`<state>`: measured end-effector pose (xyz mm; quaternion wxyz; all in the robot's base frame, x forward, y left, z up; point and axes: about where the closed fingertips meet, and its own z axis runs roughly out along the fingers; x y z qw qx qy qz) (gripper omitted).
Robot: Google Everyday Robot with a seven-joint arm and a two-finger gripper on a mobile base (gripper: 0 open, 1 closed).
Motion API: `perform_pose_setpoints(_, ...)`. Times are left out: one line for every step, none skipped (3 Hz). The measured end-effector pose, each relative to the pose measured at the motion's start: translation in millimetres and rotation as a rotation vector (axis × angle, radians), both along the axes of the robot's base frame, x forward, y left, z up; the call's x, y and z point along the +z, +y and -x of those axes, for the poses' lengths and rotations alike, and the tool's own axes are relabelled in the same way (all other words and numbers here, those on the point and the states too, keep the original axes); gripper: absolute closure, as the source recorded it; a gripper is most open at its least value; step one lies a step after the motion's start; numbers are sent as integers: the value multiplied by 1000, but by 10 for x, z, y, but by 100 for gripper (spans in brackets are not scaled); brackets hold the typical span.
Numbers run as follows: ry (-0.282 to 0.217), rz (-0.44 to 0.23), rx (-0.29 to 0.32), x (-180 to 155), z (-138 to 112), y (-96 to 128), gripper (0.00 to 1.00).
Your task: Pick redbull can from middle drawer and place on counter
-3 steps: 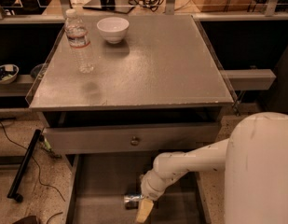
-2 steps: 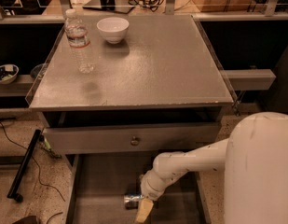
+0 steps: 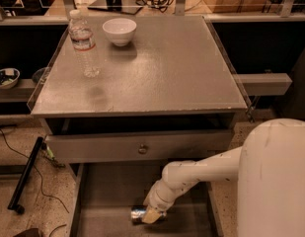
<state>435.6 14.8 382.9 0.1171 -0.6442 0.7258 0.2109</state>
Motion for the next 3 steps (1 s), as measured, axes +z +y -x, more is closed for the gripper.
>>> perform_pose_setpoints(0, 0, 0, 0, 0, 0, 73)
perform_pose_setpoints(0, 0, 0, 0, 0, 0, 96)
perform_pose_setpoints(0, 0, 0, 0, 1, 0, 100)
